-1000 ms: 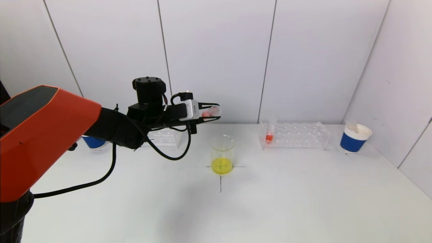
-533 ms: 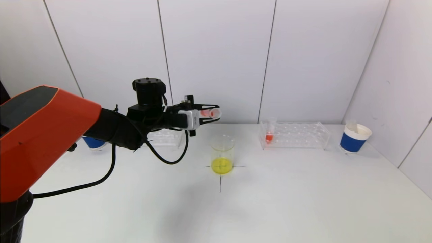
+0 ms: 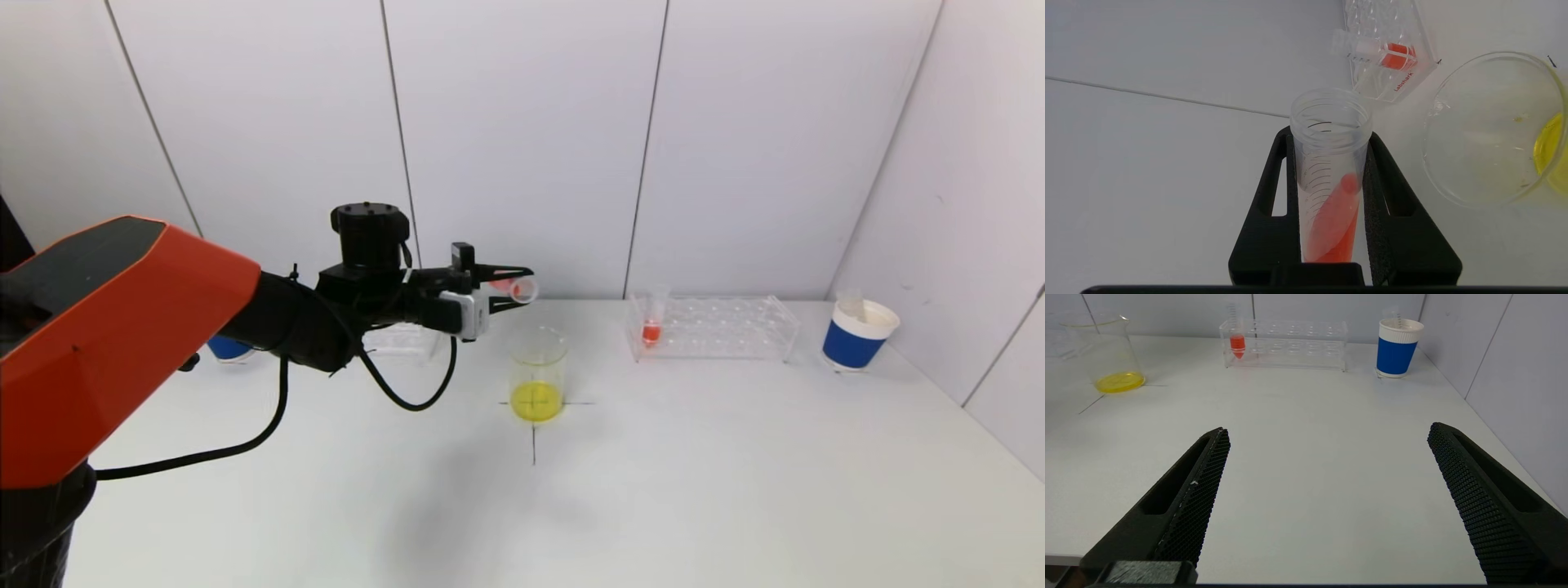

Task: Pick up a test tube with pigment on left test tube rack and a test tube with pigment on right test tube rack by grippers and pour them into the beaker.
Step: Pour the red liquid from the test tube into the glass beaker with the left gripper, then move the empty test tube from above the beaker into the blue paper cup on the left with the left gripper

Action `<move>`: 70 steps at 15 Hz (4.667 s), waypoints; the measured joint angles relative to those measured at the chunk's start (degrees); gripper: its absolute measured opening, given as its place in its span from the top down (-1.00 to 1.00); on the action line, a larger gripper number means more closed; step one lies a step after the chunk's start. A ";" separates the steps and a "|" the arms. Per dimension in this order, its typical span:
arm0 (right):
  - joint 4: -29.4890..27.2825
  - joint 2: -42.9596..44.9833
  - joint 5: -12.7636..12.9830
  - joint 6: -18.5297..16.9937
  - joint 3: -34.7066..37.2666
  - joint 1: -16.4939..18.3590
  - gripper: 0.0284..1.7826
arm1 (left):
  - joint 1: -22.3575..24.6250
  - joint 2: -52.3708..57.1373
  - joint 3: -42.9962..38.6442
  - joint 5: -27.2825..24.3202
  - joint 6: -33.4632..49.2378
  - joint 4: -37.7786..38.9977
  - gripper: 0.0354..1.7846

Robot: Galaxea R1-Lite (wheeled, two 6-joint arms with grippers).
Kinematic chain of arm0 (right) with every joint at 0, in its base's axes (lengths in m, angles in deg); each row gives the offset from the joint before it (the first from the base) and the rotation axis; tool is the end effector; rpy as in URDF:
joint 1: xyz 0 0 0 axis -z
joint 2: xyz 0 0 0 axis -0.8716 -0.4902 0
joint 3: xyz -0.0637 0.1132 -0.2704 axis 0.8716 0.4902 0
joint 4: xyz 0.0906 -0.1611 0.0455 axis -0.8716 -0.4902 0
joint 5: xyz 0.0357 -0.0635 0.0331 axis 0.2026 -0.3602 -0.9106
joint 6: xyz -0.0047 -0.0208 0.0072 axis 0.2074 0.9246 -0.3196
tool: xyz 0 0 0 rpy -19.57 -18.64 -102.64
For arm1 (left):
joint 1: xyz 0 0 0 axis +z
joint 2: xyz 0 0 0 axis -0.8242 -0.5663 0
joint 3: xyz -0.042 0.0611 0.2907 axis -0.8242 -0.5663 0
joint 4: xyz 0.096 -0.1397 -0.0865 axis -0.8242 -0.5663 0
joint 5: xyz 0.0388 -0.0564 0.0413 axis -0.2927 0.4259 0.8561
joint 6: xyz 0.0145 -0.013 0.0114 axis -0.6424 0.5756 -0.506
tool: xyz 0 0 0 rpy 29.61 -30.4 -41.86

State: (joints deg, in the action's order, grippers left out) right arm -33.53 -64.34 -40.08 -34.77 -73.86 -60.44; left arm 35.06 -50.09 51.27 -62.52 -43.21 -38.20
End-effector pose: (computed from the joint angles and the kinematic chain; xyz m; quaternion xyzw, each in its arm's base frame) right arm -0.0227 0.0003 0.0762 -0.0075 -0.0036 0.0046 1.0000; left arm 0.4065 -0.1702 0.1507 0.5106 -0.3350 -0.4780 0.6314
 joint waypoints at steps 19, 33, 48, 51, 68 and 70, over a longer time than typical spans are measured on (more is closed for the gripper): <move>0.01 0.00 -0.01 0.00 0.00 0.00 -0.98 | -0.67 -1.35 -1.05 4.55 -13.59 0.05 0.52; 0.01 0.00 -0.01 0.00 0.00 0.01 -0.98 | -0.74 -2.73 -0.28 7.17 -19.68 -0.57 0.52; 0.01 0.00 -0.01 0.00 0.00 0.01 -0.98 | -2.27 -0.85 -0.23 11.09 -28.26 -2.17 0.52; 0.01 0.00 -0.01 0.00 0.00 0.00 -0.98 | -2.34 -0.33 -0.23 12.08 -30.71 -2.40 0.52; 0.01 0.00 -0.01 0.00 0.00 0.01 -0.98 | -2.97 0.57 -0.41 12.36 -34.18 -5.07 0.52; 0.01 0.00 -0.04 0.00 0.00 0.01 -0.98 | -2.57 0.72 -0.33 12.24 -32.96 -5.32 0.52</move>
State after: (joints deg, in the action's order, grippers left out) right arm -33.52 -64.34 -40.11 -34.77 -73.86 -60.43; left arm 32.49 -49.37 50.94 -50.28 -76.18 -43.52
